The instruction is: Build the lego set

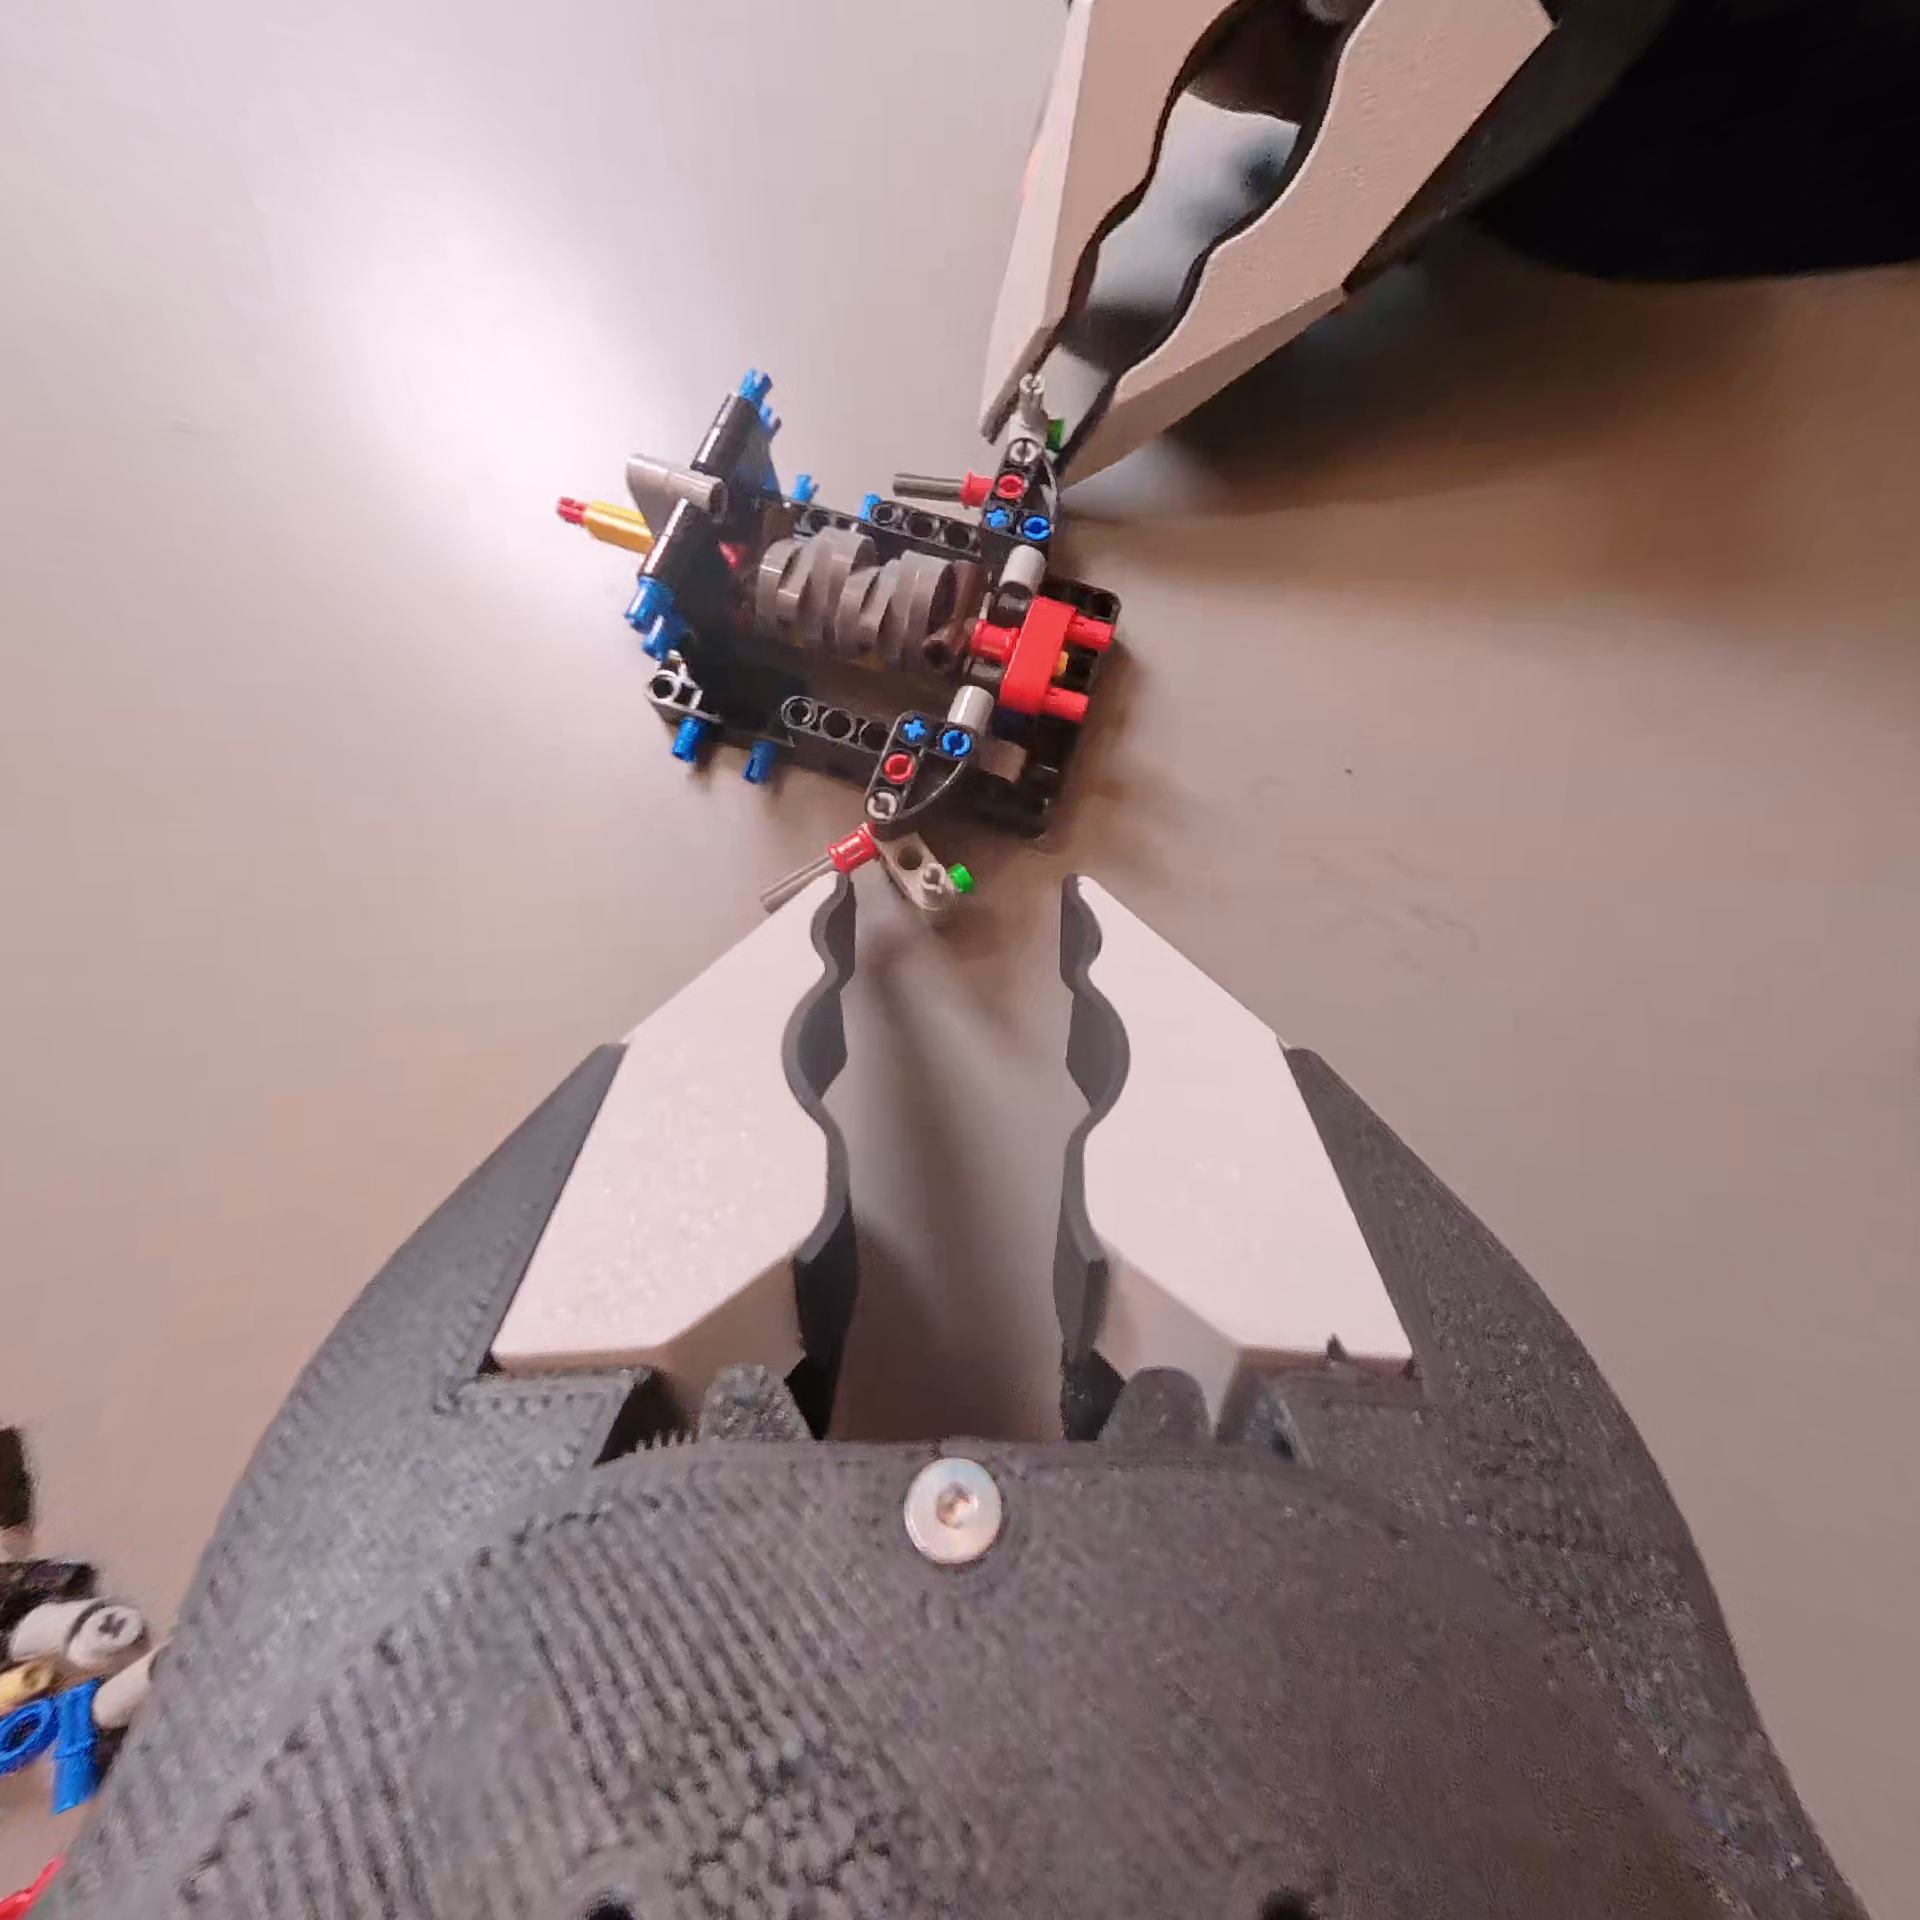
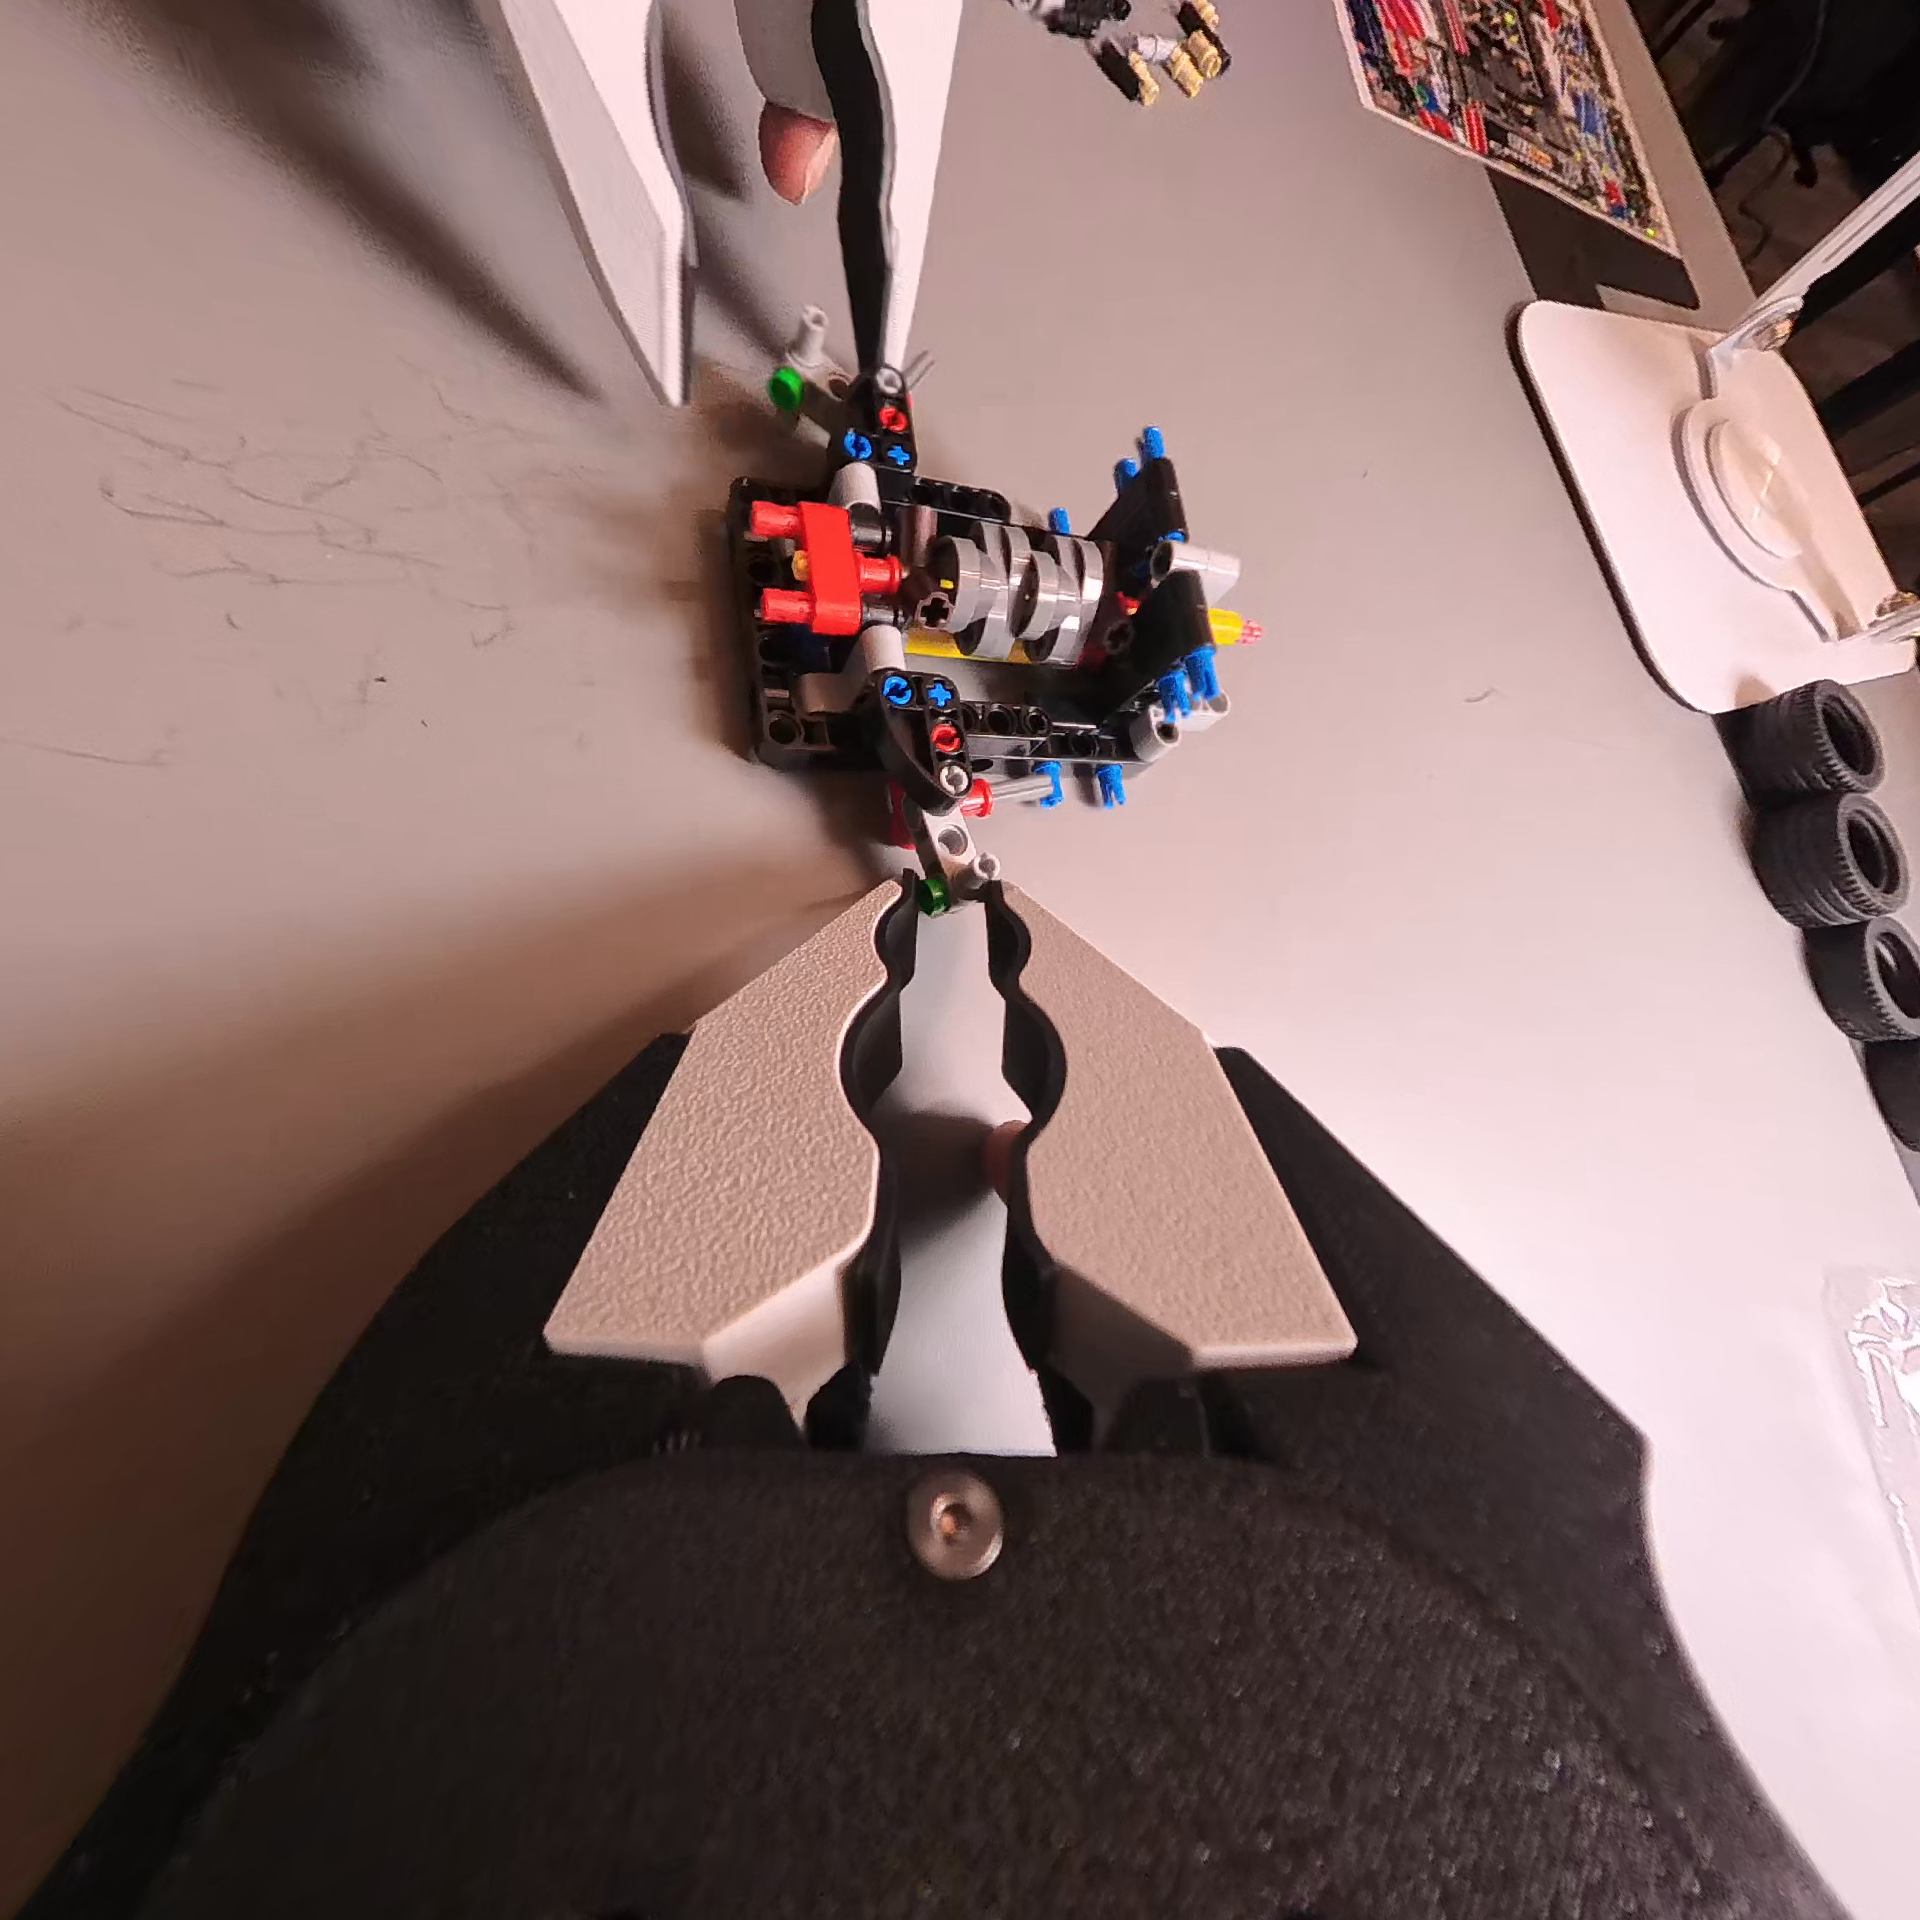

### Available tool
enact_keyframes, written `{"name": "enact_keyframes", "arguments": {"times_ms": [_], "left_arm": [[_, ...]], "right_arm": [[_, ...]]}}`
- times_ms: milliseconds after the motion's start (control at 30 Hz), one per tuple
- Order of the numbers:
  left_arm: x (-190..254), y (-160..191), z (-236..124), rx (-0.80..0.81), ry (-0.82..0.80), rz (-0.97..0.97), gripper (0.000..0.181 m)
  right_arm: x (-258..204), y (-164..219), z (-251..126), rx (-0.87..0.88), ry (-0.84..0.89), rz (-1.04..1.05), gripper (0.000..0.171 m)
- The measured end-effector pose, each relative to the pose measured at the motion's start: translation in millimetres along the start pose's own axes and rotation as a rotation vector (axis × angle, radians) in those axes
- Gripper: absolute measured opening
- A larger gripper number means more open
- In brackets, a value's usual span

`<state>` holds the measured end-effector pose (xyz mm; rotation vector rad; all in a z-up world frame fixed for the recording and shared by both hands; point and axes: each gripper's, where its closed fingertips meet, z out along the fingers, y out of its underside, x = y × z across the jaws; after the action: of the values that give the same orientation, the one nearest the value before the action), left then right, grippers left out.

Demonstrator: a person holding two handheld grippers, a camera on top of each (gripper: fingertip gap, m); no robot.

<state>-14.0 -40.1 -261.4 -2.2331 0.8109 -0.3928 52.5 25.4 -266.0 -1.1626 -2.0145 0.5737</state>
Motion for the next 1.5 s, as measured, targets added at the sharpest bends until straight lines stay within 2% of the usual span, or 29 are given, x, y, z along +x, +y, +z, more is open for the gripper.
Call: {"name": "enact_keyframes", "arguments": {"times_ms": [33,133,267,300,433,533,700,767,933,1033,1200,1300,1400,1500], "left_arm": [[-3,-1,1,0.006,-0.021,0.012,0.035],[-11,0,3,0.015,-0.074,0.053,0.022],[-16,0,5,0.013,-0.117,0.125,0.020],[-15,1,7,0.010,-0.108,0.139,0.011],[-14,1,7,0.024,-0.105,0.219,0.011],[-9,3,5,0.053,-0.044,0.297,0.011],[24,13,-4,0.106,0.182,0.468,0.010],[29,15,-4,0.096,0.204,0.513,0.011],[23,15,-4,0.094,0.182,0.489,0.011],[17,16,-7,0.082,0.166,0.414,0.020],[20,11,-5,0.094,0.184,0.311,0.030],[15,11,0,0.078,0.143,0.307,0.025],[12,8,2,0.082,0.112,0.295,0.010],[9,6,4,0.083,0.074,0.292,0.010]], "right_arm": [[0,0,0,0.000,0.000,0.002,0.010],[1,0,0,0.005,0.002,0.002,0.010],[1,0,0,0.009,0.002,0.001,0.010],[1,0,0,0.012,0.001,0.001,0.010],[1,1,0,0.009,0.001,-0.008,0.010],[-2,-1,0,0.024,-0.019,-0.014,0.010],[-12,-3,-2,0.050,-0.074,-0.061,0.010],[-15,-4,-4,0.061,-0.095,-0.063,0.010],[-18,-4,-6,0.062,-0.112,-0.062,0.010],[-18,-4,-6,0.057,-0.115,-0.052,0.011],[-20,-5,-6,0.062,-0.139,-0.027,0.024],[-18,-7,-6,0.078,-0.140,-0.007,0.018],[-14,-6,-5,0.056,-0.122,0.035,0.010],[-10,-4,-3,0.010,-0.104,0.122,0.010]]}}
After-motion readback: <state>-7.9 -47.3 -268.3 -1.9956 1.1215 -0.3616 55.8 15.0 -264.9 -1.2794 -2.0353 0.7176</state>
